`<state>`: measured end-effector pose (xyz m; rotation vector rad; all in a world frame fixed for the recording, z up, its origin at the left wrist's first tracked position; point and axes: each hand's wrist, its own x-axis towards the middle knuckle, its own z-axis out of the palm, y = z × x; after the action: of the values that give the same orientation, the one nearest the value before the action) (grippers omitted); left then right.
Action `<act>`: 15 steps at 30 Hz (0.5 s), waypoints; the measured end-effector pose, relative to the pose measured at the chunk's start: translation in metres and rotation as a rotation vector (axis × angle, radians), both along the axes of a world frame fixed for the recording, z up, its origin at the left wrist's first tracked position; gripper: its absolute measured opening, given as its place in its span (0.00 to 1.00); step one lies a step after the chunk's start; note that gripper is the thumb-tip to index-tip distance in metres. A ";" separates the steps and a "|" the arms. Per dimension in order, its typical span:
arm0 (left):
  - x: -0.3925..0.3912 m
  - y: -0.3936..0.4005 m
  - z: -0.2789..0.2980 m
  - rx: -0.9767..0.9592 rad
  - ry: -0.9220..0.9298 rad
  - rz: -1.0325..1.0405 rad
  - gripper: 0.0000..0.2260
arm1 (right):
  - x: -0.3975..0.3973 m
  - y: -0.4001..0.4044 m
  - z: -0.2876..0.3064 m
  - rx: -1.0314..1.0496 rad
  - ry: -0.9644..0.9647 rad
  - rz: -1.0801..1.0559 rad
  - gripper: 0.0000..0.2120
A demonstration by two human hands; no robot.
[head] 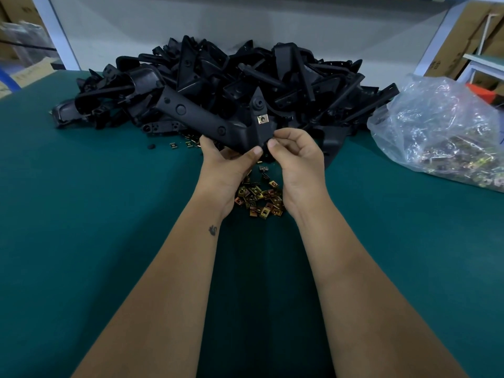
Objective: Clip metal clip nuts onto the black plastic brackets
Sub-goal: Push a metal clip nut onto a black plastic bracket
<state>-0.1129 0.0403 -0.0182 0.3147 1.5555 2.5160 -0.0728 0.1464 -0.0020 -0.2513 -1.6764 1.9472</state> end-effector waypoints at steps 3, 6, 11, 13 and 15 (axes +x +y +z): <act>-0.001 0.001 0.002 0.066 -0.039 -0.003 0.19 | 0.000 -0.003 0.001 -0.013 0.017 -0.028 0.08; -0.001 0.003 0.003 0.119 -0.079 0.005 0.19 | -0.001 -0.008 0.002 0.047 0.018 -0.085 0.07; -0.004 0.005 0.004 0.189 -0.131 0.024 0.22 | 0.003 -0.016 0.003 0.388 0.025 -0.107 0.09; -0.005 0.003 0.004 0.168 -0.125 0.027 0.24 | 0.004 -0.017 0.002 0.483 0.007 -0.140 0.04; -0.004 0.004 0.005 0.149 -0.115 0.025 0.23 | 0.004 -0.016 0.000 0.574 -0.010 -0.186 0.06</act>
<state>-0.1165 0.0440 -0.0135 0.1675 1.3422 2.6240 -0.0684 0.1302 -0.0022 -0.1854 -2.0521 1.2668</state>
